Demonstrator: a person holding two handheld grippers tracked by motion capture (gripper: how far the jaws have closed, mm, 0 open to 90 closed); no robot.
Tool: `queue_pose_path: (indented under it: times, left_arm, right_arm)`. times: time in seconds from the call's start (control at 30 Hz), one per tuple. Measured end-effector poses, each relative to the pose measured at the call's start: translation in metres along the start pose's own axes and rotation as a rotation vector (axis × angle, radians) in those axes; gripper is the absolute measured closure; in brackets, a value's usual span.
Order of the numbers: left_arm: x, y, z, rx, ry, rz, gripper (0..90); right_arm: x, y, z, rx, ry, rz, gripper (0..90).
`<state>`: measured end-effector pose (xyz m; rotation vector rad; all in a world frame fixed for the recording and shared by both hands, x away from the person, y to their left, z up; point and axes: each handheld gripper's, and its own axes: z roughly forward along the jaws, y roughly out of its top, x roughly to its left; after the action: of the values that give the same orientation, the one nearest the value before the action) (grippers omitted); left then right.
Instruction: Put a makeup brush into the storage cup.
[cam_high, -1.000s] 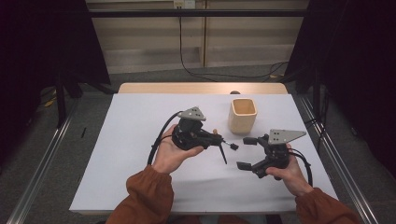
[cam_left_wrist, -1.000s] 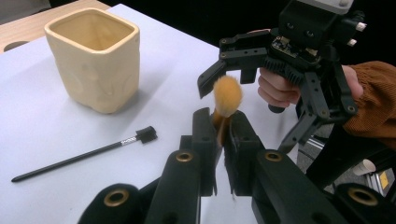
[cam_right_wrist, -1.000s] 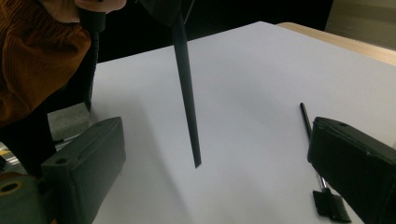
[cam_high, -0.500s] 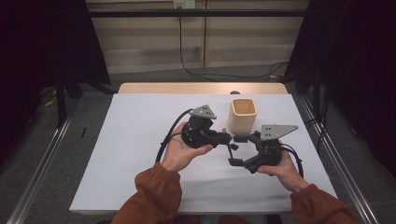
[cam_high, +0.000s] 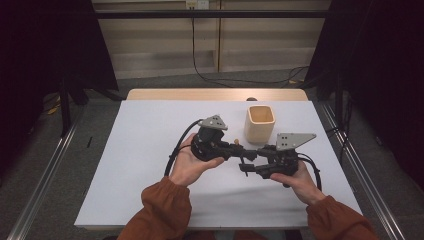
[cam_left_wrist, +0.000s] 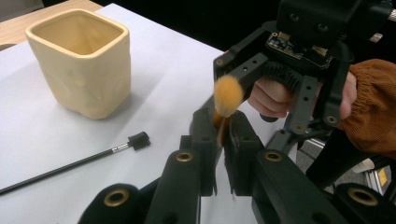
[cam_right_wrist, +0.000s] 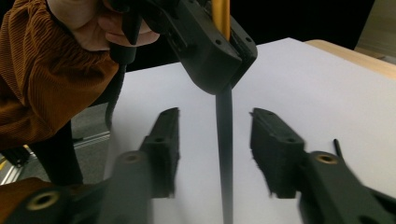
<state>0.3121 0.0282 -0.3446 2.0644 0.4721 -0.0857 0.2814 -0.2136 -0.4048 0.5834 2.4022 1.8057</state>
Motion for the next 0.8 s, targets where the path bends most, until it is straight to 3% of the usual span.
queue_pose_path:
  times: [0.3, 0.53, 0.8]
  left_arm:
    - [-0.0045, -0.0009, 0.0039, 0.004, -0.006, 0.010, 84.0]
    - [-0.0055, -0.0013, 0.0056, 0.006, -0.015, 0.013, 83.9]
    - [-0.0045, -0.0021, 0.0063, -0.009, -0.025, 0.013, 83.9]
  right_arm:
    - [0.0004, -0.0014, 0.0028, 0.005, 0.025, 0.007, 69.3]
    - [0.0003, -0.0006, 0.0000, 0.006, 0.013, 0.003, 77.6]
    - [-0.0008, -0.0017, 0.0001, 0.001, 0.013, 0.008, 83.0]
